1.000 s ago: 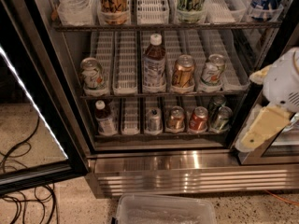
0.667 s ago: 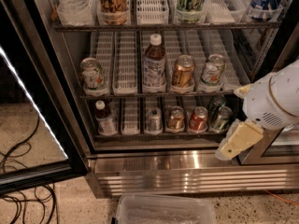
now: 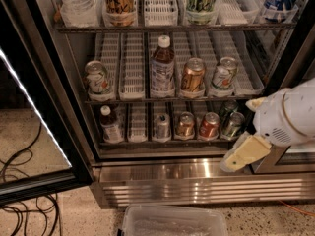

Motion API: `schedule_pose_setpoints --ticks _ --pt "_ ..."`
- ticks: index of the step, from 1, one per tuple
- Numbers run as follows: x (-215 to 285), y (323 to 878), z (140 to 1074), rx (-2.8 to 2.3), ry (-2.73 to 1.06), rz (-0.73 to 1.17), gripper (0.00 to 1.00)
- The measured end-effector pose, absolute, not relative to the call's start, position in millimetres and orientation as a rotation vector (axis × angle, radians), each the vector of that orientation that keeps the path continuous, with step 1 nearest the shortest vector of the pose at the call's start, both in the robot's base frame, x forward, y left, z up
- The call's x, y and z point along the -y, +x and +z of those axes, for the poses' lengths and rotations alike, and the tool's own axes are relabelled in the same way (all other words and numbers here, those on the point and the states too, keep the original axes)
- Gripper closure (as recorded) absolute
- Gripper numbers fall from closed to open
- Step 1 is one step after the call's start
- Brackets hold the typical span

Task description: Pick coke can from bottom shelf of fridge

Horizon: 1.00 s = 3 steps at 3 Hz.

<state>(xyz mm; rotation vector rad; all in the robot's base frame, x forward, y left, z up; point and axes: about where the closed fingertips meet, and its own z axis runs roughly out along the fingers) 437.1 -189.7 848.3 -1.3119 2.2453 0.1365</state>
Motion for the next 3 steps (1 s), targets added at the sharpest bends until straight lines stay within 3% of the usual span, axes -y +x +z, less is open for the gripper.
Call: schedule_pose_setpoints --ticks 2,3 --pt "172 427 769 -2.301 -0.865 0.313 0.00" --pt "177 442 776 -2.260 -0.823 0.259 0.00"
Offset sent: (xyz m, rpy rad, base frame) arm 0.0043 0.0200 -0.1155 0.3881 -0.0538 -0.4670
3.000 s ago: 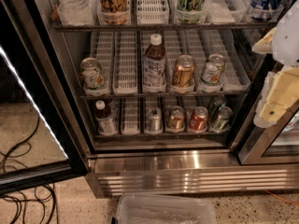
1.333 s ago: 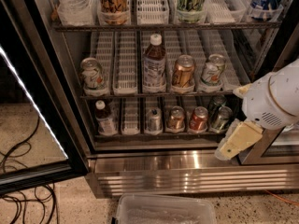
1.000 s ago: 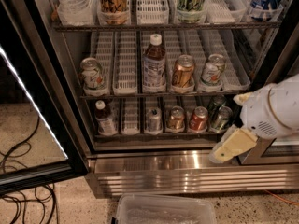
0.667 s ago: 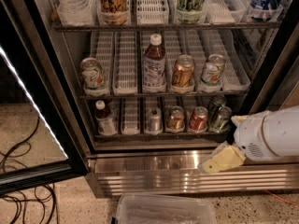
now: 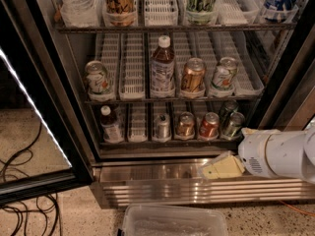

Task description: Pick coke can from bottom shelf of fridge

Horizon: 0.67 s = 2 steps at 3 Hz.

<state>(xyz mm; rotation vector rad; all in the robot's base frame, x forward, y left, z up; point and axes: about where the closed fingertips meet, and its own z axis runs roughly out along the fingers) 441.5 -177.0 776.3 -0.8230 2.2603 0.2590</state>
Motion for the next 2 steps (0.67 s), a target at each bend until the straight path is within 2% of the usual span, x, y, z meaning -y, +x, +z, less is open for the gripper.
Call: schedule_pose_setpoints --ticks 2 --pt "181.2 446.3 767.9 -2.250 -0.705 0.272 0.00"
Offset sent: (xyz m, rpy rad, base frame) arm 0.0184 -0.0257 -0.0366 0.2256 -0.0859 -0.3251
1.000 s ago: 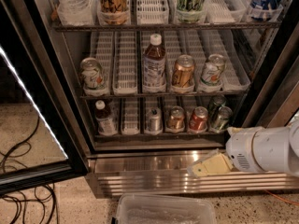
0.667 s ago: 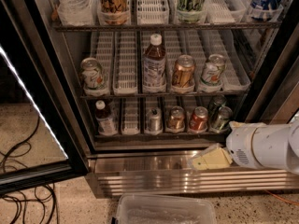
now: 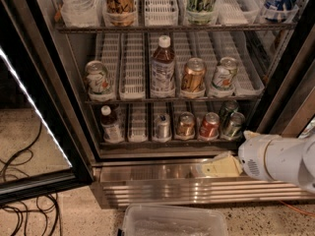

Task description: Pick coke can from bottom shelf of fridge

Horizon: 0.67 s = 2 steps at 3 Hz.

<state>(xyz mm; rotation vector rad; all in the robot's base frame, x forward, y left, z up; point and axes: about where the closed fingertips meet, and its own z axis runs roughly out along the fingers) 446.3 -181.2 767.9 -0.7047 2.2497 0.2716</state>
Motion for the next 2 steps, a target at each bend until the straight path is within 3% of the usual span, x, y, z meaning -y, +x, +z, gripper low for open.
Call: schedule_pose_setpoints --ticks 2 --pt "190 451 724 -2.145 -0.283 0.331 0.00"
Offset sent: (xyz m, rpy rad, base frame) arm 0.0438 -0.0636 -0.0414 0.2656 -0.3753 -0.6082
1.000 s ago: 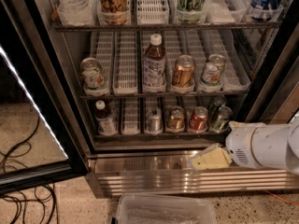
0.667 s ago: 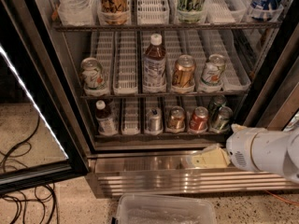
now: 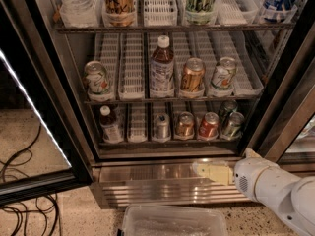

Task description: Pick coke can from bottom shelf of fridge

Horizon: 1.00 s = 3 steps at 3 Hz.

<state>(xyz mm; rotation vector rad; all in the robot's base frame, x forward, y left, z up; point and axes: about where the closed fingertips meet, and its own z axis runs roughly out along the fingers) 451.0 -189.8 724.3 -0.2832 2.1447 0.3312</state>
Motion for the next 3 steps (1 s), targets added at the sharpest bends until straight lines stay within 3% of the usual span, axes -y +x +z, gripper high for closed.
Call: schedule_pose_setpoints --ticks 3 --pt "214 485 718 -2.049 -0.112 0.254 0.00"
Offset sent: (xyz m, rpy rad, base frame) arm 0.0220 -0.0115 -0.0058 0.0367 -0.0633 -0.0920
